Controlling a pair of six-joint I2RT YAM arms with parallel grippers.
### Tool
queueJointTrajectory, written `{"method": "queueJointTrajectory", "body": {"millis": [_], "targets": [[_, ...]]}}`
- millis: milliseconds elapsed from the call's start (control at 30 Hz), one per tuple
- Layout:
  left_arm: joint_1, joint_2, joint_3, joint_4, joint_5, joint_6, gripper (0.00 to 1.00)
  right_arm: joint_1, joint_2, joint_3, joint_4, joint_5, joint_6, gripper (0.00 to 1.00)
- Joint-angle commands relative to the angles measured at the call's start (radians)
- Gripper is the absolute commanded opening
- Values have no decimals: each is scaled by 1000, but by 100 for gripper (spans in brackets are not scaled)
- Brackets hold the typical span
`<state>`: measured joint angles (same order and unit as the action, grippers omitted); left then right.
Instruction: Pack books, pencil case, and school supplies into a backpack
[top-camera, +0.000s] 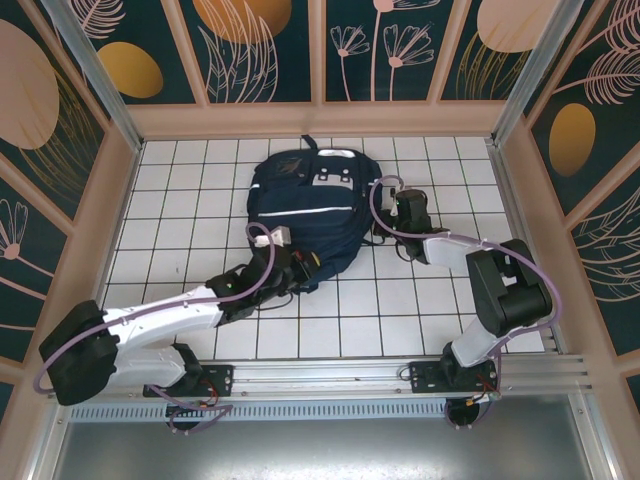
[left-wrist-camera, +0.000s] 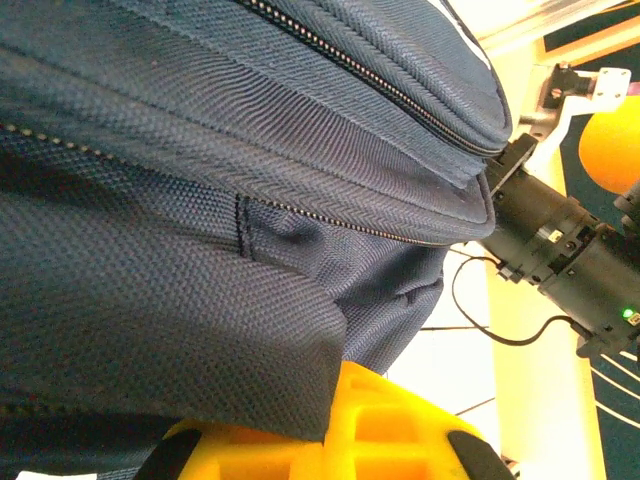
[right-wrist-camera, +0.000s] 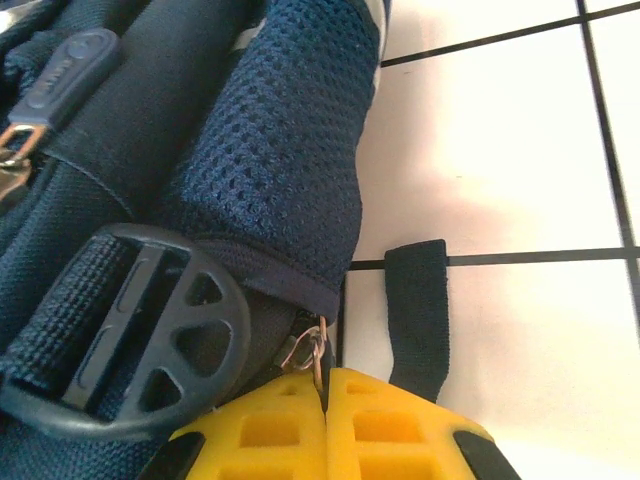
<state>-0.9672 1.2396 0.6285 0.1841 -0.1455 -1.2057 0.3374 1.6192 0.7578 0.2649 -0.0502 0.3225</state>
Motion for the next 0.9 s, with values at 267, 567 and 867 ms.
{"method": "queueJointTrajectory", "body": {"millis": [267, 567, 867], "targets": [[-67, 180, 125, 132, 53, -15, 0, -159, 37, 20, 14, 286, 72, 0], [-67, 148, 168, -44, -40, 43, 84, -146, -42, -6, -22, 229, 98, 56], [35, 12, 224, -294, -167, 220, 98, -105, -352, -127, -91, 322, 105, 85]]}}
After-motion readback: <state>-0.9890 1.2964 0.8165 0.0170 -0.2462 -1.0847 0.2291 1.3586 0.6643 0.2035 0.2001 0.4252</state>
